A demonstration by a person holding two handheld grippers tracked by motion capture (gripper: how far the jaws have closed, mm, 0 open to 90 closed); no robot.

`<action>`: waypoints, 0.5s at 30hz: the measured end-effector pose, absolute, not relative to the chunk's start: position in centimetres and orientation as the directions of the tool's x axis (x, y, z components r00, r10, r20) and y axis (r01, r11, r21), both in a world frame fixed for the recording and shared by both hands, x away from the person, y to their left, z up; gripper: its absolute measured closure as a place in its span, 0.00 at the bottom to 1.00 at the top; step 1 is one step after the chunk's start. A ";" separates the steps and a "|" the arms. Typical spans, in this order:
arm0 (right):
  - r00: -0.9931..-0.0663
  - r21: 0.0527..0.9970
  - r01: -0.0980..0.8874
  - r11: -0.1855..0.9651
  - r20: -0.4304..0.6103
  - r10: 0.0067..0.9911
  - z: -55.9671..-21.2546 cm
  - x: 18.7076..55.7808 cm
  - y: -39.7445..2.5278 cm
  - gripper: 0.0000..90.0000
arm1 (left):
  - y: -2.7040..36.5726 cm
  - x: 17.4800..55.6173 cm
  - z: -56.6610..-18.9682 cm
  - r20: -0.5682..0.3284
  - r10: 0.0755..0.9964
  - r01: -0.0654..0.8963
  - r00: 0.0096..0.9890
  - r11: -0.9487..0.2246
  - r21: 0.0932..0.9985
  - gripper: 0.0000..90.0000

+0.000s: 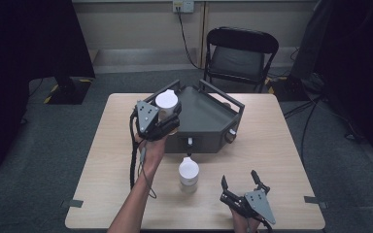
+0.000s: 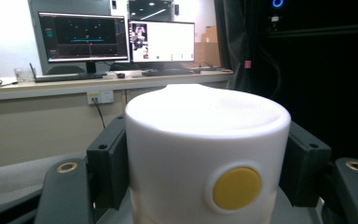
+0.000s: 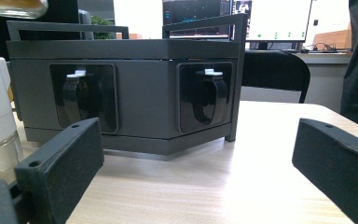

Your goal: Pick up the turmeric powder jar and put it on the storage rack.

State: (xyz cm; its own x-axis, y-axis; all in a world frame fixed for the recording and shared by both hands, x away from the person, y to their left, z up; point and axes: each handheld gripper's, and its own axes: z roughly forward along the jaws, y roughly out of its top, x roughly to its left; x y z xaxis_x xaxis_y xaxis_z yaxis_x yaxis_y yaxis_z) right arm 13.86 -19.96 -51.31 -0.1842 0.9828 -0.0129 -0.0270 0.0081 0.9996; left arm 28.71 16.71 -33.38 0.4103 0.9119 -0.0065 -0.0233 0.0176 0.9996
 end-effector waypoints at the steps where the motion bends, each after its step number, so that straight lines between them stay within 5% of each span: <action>1: -0.184 1.000 -0.028 0.009 -0.014 0.983 -51.3 13.9 -20.0 0.01 | 16.4 29.0 -33.6 0.001 0.915 -0.028 0.404 0.012 1.000 0.34; 15: -0.184 1.000 -0.027 0.008 -0.012 0.983 -51.3 13.9 -20.0 0.01 | 15.1 31.8 -34.7 -0.001 0.925 -0.006 0.381 0.004 1.000 0.34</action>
State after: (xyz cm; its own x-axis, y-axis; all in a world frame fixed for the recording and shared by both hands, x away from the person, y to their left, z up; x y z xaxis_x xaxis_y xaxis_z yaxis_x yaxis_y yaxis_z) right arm 13.86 -19.96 -51.30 -0.1842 0.9828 -0.0125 -0.0266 0.0077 0.9996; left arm 31.82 15.12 -34.66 0.3807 0.9247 -0.0010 -0.0063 0.0036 1.0000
